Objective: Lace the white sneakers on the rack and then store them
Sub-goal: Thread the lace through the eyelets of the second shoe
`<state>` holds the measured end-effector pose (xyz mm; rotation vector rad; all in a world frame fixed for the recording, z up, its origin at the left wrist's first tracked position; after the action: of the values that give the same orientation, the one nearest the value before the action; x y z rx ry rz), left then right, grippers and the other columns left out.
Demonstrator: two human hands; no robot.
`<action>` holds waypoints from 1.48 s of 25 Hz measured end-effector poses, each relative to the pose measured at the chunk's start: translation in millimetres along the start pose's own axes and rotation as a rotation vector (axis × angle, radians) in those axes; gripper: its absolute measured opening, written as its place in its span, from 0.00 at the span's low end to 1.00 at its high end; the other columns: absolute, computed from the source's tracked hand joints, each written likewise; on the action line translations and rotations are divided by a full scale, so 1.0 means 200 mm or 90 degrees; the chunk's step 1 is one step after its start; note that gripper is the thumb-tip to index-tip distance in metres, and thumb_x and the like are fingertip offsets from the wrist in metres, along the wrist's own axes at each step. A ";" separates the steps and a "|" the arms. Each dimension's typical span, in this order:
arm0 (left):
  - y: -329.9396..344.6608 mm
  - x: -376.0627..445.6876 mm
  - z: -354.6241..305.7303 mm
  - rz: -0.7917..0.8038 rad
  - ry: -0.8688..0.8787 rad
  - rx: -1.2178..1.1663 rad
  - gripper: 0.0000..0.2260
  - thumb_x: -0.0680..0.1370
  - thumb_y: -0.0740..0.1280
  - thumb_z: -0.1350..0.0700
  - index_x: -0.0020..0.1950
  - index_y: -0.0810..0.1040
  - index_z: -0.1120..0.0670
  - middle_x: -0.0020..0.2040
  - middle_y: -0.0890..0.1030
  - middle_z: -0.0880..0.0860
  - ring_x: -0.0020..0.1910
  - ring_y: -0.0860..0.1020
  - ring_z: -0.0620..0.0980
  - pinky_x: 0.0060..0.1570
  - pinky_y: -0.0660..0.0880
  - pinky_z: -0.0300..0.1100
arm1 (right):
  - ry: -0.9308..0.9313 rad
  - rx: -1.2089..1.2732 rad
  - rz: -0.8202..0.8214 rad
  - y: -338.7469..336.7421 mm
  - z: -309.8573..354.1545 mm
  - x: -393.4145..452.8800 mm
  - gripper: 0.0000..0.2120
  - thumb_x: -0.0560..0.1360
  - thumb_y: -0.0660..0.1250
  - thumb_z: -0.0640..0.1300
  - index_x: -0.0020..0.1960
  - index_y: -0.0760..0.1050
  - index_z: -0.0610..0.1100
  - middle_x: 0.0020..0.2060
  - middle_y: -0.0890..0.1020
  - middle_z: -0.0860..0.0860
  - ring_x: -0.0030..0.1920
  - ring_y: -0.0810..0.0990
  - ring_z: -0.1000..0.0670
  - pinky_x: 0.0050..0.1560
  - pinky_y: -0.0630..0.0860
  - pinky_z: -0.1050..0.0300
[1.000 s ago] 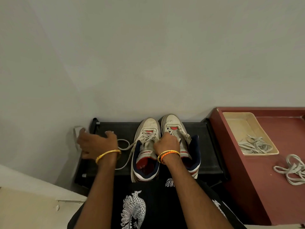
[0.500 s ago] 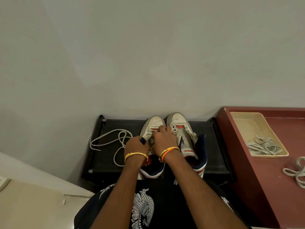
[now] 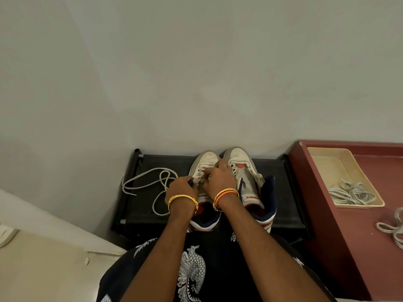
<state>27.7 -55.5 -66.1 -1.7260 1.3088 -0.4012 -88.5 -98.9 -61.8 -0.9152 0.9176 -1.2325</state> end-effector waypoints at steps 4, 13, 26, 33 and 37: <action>-0.01 -0.03 -0.03 -0.036 0.004 0.038 0.10 0.79 0.63 0.53 0.57 0.79 0.53 0.54 0.79 0.54 0.52 0.78 0.53 0.40 0.69 0.42 | 0.090 0.120 -0.078 -0.07 -0.05 -0.01 0.08 0.74 0.68 0.42 0.51 0.82 0.42 0.59 0.67 0.45 0.54 0.75 0.45 0.54 0.73 0.55; -0.03 -0.04 -0.01 -0.044 0.018 0.010 0.11 0.80 0.62 0.55 0.59 0.78 0.54 0.54 0.81 0.55 0.53 0.78 0.54 0.45 0.73 0.43 | 0.153 0.103 -0.070 -0.15 -0.10 0.01 0.17 0.74 0.64 0.34 0.62 0.70 0.36 0.65 0.64 0.39 0.54 0.76 0.38 0.53 0.73 0.50; -0.05 -0.06 -0.01 -0.059 0.005 -0.025 0.11 0.79 0.64 0.56 0.60 0.79 0.54 0.54 0.81 0.55 0.54 0.78 0.54 0.47 0.73 0.43 | -0.091 -0.063 0.008 -0.03 0.07 0.01 0.12 0.74 0.65 0.50 0.54 0.80 0.48 0.63 0.67 0.47 0.64 0.64 0.44 0.65 0.60 0.46; -0.02 -0.04 0.00 -0.047 -0.039 0.010 0.11 0.80 0.62 0.55 0.60 0.78 0.54 0.54 0.80 0.55 0.54 0.78 0.55 0.47 0.74 0.46 | 0.219 0.313 -0.279 -0.40 -0.38 -0.07 0.06 0.74 0.68 0.40 0.46 0.80 0.37 0.58 0.67 0.43 0.51 0.76 0.45 0.48 0.67 0.63; -0.01 -0.03 -0.01 -0.024 0.001 -0.046 0.11 0.79 0.63 0.58 0.60 0.78 0.57 0.56 0.80 0.57 0.55 0.78 0.55 0.51 0.75 0.44 | 0.254 0.161 -0.165 -0.34 -0.35 -0.05 0.12 0.74 0.64 0.39 0.56 0.76 0.36 0.61 0.68 0.41 0.59 0.72 0.39 0.57 0.71 0.50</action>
<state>24.1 -51.4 -61.9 -1.8133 1.3077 -0.3820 -179.4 -101.5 -22.7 -0.6064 0.9430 -1.7535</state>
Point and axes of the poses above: each hand's wrist, its own x-axis towards the middle knuckle, its own y-axis out of the palm, z = x × y, the point moved 8 cm from there along x, towards the middle knuckle
